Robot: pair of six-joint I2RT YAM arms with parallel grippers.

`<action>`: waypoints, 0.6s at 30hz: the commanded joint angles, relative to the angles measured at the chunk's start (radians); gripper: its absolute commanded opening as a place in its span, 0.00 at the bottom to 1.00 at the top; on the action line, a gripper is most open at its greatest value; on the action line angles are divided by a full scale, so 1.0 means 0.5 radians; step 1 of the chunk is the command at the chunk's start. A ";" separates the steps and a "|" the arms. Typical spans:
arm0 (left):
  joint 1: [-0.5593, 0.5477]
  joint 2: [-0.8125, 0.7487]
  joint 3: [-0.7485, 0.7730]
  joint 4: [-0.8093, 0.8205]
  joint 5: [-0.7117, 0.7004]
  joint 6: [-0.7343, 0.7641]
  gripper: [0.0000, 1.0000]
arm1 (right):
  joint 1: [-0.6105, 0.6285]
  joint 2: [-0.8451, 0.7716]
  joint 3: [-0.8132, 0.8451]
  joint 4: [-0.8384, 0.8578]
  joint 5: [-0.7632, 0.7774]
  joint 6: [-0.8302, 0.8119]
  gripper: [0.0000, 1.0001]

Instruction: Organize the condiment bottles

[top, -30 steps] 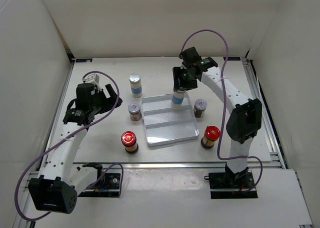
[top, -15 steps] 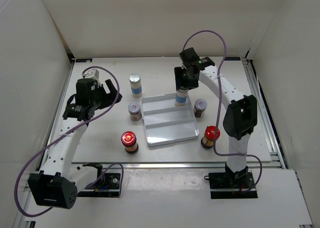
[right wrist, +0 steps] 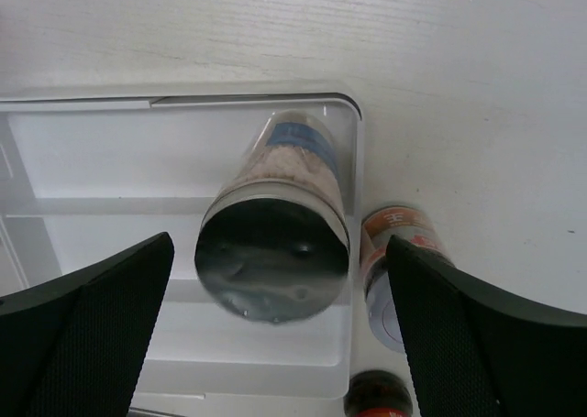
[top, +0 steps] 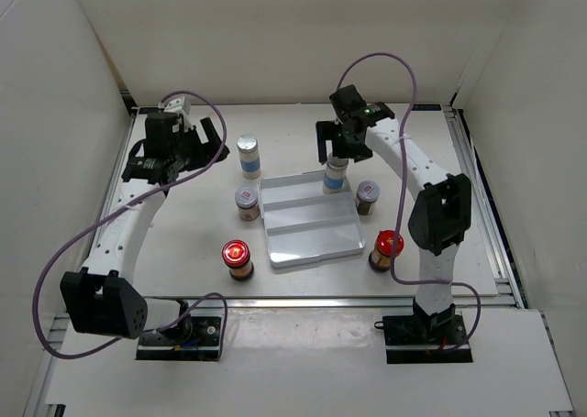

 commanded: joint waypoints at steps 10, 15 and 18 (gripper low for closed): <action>-0.318 0.573 0.448 0.232 -0.179 0.339 0.99 | -0.001 -0.339 0.669 -0.251 -0.055 -0.069 1.00; -0.447 0.773 0.571 0.232 -0.412 0.404 0.99 | -0.020 -0.462 0.565 -0.251 -0.073 -0.106 1.00; -0.484 0.859 0.589 0.232 -0.520 0.423 0.99 | -0.038 -0.508 0.510 -0.251 -0.073 -0.124 1.00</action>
